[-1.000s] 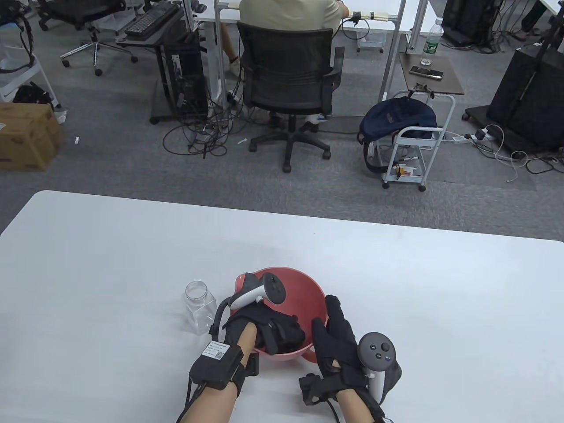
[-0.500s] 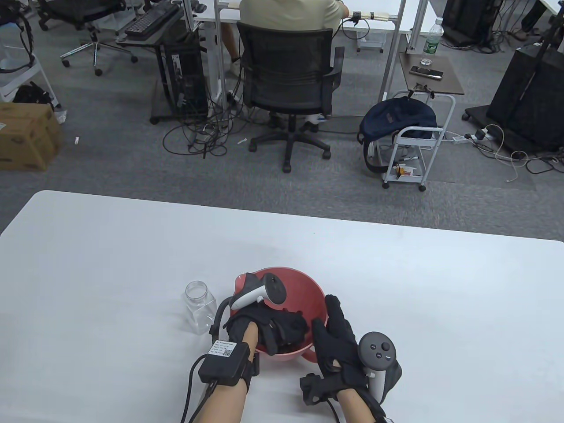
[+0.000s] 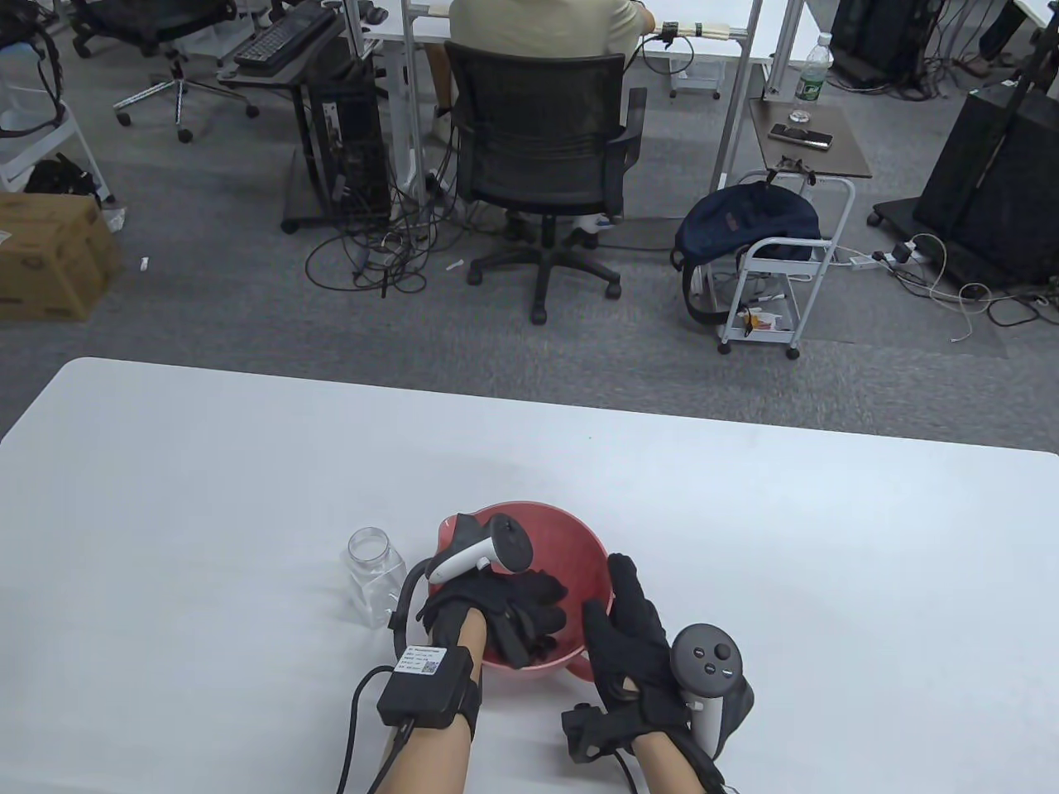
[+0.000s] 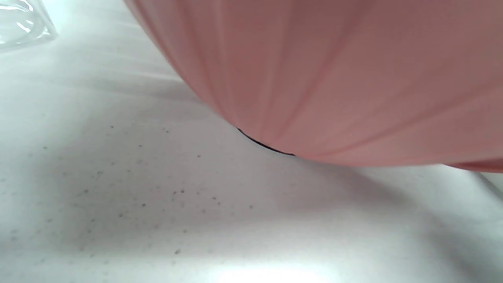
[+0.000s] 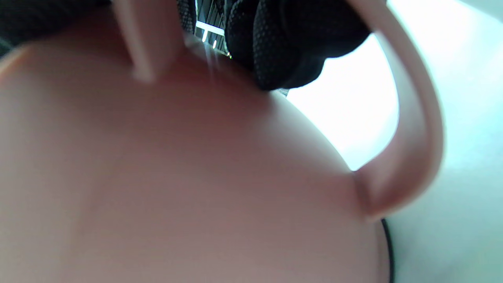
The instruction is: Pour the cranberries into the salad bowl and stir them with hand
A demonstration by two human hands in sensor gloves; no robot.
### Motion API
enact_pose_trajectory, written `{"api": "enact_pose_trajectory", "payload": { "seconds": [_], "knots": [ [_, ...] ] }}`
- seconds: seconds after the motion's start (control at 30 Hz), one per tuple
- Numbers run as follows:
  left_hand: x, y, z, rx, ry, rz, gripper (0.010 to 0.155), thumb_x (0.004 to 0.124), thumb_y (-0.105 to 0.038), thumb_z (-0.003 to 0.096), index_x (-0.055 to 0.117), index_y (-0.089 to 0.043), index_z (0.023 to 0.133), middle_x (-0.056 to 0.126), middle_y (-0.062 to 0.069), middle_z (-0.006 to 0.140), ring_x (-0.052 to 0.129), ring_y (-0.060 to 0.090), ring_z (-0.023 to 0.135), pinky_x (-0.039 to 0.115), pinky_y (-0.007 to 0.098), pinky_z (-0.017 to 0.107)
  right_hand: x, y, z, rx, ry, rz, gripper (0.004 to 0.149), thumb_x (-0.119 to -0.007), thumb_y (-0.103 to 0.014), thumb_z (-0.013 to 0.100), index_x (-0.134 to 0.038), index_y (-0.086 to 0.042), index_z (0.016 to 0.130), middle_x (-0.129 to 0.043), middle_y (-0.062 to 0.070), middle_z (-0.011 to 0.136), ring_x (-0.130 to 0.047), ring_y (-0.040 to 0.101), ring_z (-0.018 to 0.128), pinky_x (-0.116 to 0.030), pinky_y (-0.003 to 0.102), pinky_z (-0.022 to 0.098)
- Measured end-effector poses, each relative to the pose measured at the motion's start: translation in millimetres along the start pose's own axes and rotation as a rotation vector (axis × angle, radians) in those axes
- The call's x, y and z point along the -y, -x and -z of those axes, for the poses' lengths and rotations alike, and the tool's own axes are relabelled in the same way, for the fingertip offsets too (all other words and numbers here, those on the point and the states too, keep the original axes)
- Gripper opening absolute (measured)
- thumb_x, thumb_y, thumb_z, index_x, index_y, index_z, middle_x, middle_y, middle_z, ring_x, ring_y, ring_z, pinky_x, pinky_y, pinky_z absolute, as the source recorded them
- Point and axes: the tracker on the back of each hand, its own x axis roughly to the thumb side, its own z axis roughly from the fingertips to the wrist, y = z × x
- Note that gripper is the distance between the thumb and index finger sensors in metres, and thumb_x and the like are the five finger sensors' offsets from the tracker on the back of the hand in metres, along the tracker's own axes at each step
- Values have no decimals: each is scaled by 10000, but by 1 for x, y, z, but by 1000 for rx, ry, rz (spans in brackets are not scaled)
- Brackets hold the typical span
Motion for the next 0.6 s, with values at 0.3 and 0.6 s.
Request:
{"api": "enact_pose_trajectory", "payload": {
  "seconds": [0.3,0.6],
  "knots": [
    [-3,-2,1,-2,-19,-16,686,611,-807,632,469,-464,1210,549,-204,1294,719,182,1107,793,320,744,1,5,3,-26,-1,22,649,-794,-685,454,-551,-483,1021,-793,63,882,-899,214,589,-829,278,407],
    [-3,-2,1,-31,-23,-13,715,598,-807,652,563,-342,1195,663,-82,1227,887,284,973,857,262,678,1,5,3,-29,2,19,651,-791,-690,452,-553,-483,1022,-798,60,879,-901,213,586,-831,275,404]
  ]
}}
